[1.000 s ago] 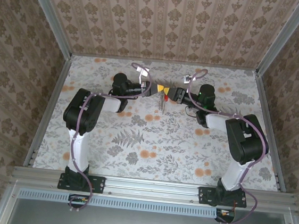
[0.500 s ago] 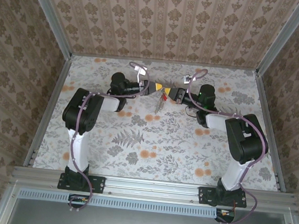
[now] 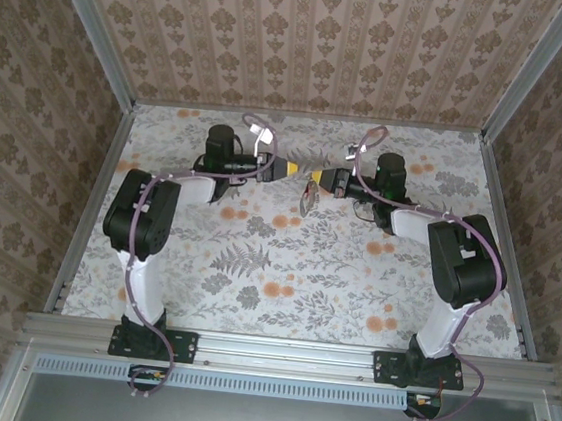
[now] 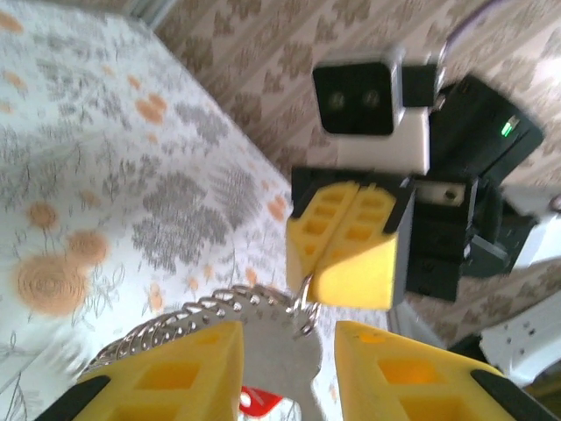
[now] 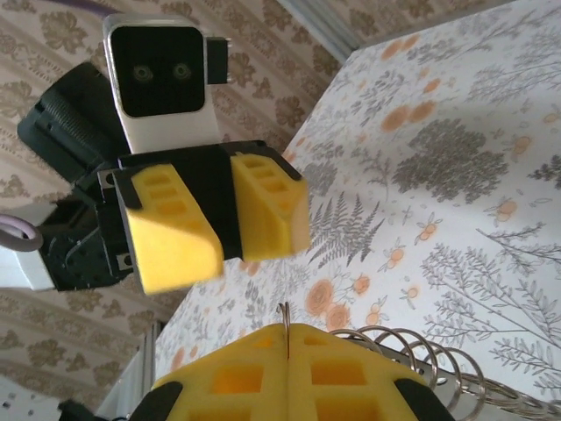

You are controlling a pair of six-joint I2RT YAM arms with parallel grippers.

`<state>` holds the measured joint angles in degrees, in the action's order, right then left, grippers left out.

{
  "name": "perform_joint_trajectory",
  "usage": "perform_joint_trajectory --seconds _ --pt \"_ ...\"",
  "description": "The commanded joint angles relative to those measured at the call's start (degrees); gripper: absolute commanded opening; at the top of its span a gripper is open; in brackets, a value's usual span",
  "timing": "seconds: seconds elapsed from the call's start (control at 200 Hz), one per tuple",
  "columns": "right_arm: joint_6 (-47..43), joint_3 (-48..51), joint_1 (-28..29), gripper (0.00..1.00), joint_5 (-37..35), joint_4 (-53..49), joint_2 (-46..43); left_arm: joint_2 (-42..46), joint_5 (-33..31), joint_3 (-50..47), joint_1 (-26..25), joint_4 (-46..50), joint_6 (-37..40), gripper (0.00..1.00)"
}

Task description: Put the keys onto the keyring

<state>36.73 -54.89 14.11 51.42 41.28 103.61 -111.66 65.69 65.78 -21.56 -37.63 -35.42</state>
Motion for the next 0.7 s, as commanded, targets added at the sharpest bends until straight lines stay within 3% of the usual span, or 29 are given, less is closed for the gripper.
perform_joint_trajectory --seconds 0.0,0.115,0.69 --pt "-3.31 -4.16 -0.46 0.0 6.1 -4.28 -0.43 3.19 1.18 5.59 -1.74 26.64 20.78 0.34" --pt "-3.81 -6.26 -0.64 0.0 8.29 -6.21 1.02 3.11 0.63 8.83 -3.0 35.02 26.27 0.34" --pt "-5.61 -6.54 -1.41 0.0 11.13 -8.06 2.1 2.24 3.49 11.71 -1.49 31.73 22.59 0.41"
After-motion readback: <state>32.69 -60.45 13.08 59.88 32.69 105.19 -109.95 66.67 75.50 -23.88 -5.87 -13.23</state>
